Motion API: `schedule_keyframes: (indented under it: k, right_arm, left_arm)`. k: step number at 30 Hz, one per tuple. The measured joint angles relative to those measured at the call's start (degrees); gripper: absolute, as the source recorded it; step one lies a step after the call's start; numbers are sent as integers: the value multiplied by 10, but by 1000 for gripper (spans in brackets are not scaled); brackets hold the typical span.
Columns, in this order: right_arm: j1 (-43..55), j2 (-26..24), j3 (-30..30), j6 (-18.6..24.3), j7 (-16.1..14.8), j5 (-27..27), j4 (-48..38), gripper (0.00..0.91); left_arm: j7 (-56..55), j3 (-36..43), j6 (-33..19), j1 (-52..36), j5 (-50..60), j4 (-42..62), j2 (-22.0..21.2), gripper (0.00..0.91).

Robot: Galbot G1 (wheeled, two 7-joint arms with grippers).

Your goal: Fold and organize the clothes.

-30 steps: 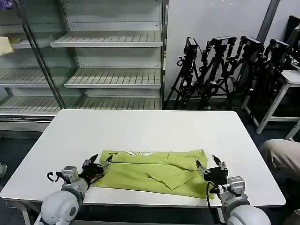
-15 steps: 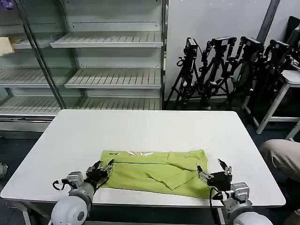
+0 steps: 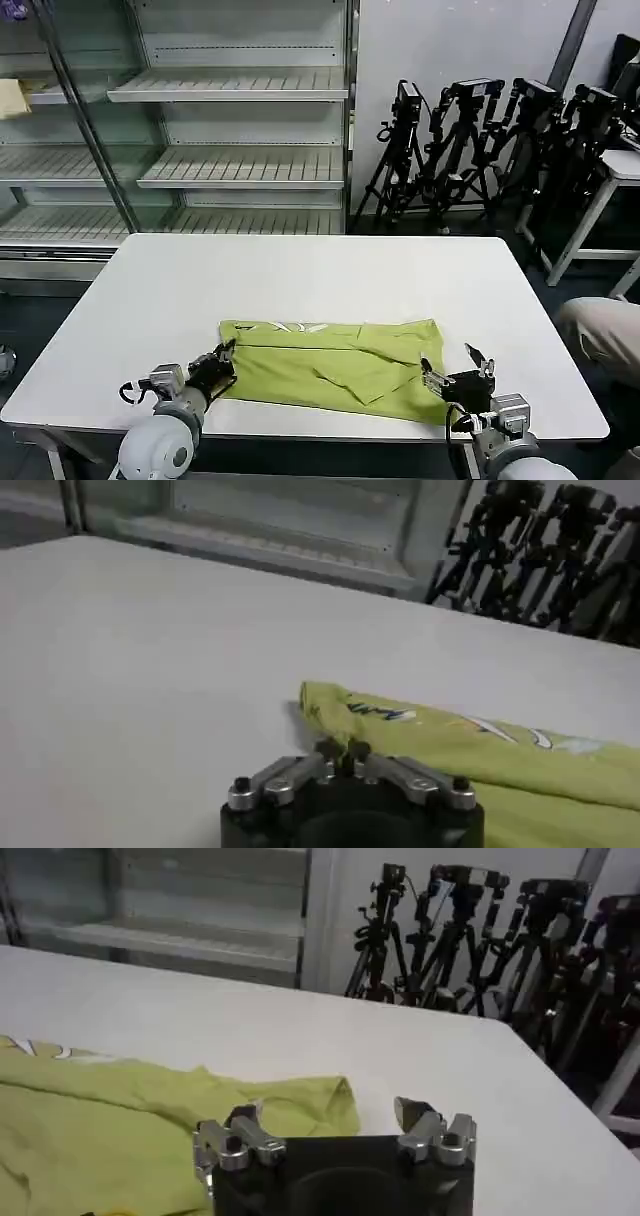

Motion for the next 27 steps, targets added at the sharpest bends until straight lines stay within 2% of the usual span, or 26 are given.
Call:
schedule_keyframes:
  k: [6, 19, 27]
  right_arm:
    - [0, 2, -3, 0, -1, -6, -2, 907]
    - [7, 6, -13, 1, -1, -13, -8, 907]
    - [1, 3, -8, 1, -1, -17, -6, 907]
  left_arm:
    - [21, -26, -6, -3, 44, 13, 17, 0]
    - [76, -162, -18, 9, 97, 26, 100, 0]
    - [85, -147, -3, 3, 123, -41, 101, 0]
